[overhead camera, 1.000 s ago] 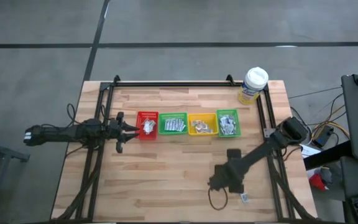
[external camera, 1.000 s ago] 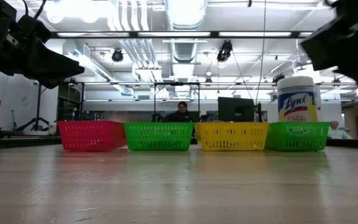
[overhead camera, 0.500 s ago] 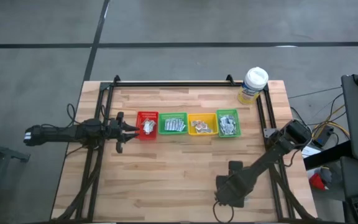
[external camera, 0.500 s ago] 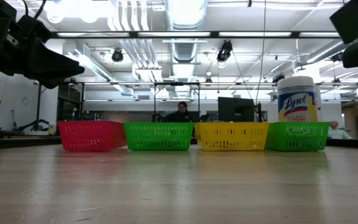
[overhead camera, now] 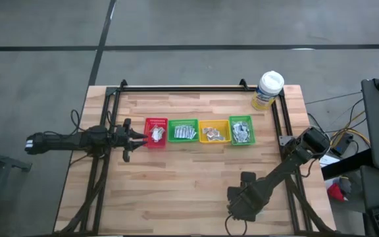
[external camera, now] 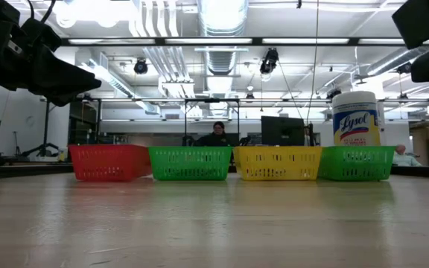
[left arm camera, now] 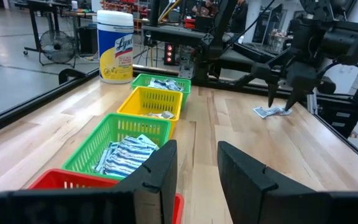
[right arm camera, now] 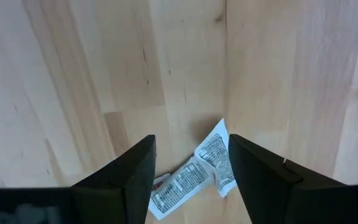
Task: Pick & Place First Aid Supplies
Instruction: Put the orange ointment pack into the yellow bin
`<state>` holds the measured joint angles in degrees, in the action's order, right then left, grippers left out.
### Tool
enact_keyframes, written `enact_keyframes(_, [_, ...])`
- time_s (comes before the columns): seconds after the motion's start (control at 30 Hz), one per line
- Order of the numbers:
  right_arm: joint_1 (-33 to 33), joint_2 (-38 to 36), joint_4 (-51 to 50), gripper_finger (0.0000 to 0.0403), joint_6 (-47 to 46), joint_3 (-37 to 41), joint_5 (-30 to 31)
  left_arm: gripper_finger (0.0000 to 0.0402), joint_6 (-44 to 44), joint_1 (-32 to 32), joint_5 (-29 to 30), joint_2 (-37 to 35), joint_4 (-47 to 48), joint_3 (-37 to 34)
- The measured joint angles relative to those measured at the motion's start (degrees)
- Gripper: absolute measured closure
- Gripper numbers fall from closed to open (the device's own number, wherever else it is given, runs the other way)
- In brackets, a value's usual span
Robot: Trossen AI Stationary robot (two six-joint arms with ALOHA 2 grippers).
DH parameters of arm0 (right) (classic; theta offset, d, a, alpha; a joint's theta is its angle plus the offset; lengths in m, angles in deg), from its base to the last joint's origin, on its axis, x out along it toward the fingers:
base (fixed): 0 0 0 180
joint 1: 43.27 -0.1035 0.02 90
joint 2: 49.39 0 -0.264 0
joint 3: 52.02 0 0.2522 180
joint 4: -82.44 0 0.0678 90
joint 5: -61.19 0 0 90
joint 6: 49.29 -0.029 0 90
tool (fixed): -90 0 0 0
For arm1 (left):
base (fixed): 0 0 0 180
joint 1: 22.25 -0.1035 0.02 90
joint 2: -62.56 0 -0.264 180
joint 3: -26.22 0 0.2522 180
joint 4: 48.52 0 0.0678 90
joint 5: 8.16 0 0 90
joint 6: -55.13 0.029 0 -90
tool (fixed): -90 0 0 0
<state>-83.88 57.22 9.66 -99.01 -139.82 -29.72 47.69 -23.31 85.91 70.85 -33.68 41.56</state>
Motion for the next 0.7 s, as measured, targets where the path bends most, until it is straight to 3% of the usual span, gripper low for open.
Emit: enact_keyframes(0.7, [-2.0, 0.1, 6.3, 0.0202, -6.8, 8.0, 1.1, 0.0289, -0.1, 0.0, 0.0, 0.0, 0.0, 0.0])
